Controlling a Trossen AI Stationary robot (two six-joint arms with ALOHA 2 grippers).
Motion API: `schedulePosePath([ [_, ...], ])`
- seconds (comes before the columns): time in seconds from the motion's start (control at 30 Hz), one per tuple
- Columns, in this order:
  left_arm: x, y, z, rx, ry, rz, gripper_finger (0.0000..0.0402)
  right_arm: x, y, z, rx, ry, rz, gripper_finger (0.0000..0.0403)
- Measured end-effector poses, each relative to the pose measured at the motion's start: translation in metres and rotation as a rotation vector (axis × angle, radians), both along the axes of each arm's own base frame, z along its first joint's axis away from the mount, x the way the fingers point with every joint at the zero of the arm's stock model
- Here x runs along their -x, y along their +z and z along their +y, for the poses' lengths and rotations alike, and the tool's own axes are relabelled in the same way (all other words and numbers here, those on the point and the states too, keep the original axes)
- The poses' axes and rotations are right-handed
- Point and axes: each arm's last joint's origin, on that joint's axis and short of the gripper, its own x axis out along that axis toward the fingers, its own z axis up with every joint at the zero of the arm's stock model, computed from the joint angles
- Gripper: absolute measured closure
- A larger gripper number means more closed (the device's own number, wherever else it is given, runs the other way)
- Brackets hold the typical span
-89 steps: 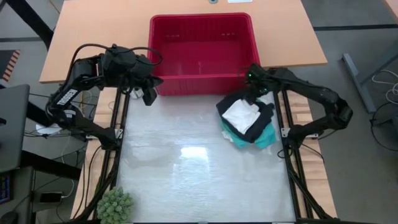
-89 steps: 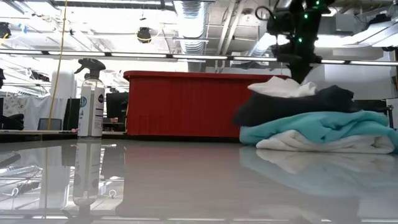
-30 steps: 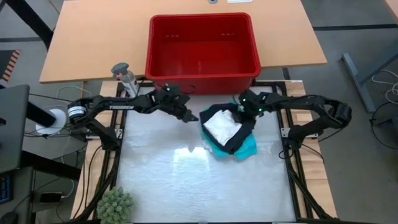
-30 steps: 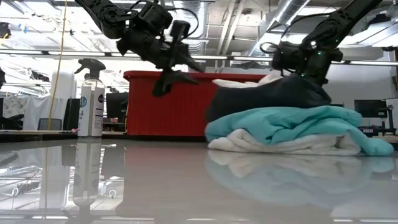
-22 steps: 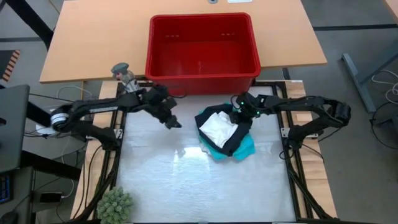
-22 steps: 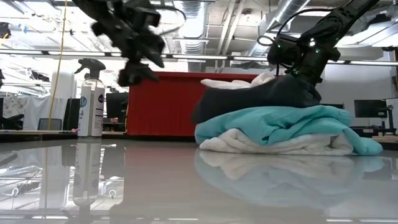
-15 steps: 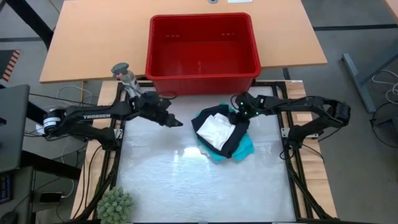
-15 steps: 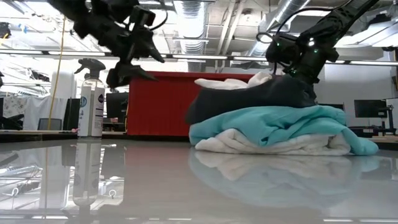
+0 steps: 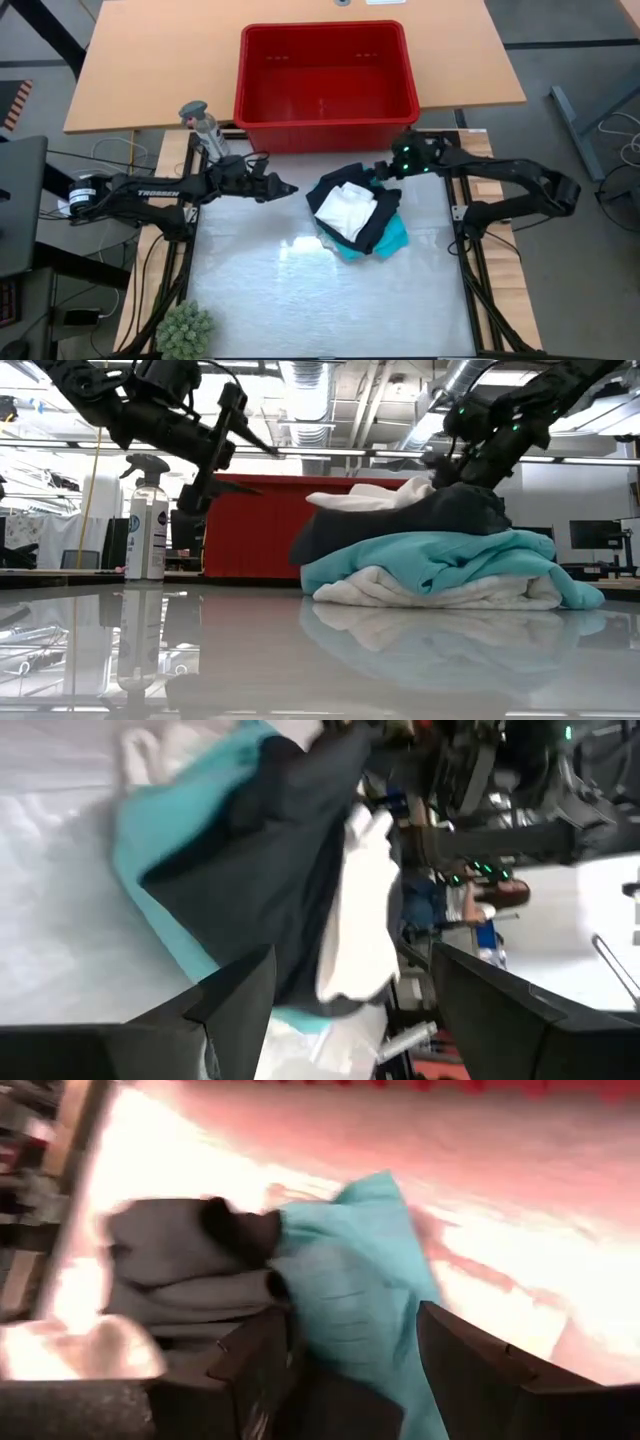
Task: Fold Laundry from Bin
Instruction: Put the stacked clothes into the red bin
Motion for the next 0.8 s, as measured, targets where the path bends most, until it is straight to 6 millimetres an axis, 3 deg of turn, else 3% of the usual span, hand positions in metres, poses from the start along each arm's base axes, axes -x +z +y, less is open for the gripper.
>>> schedulePosePath([
  [0.17,-0.003,0.003,-0.017,0.016,-0.09,-0.012,0.0146,0.024,0.023,0.013,-0.053,0.077,-0.079,0.0159],
  [0.33,-0.005,-0.008,-0.036,0.047,-0.08,0.091,0.0134,0.04,0.017,0.046,-0.167,0.176,0.11,0.0159],
  [0.57,-0.016,-0.016,-0.039,0.059,0.001,0.084,0.0131,0.031,0.025,0.056,-0.104,0.184,0.044,0.0159],
  [0.8,-0.043,-0.043,-0.038,0.118,-0.027,0.021,0.0131,0.019,0.005,0.056,-0.123,0.215,0.179,0.0159],
])
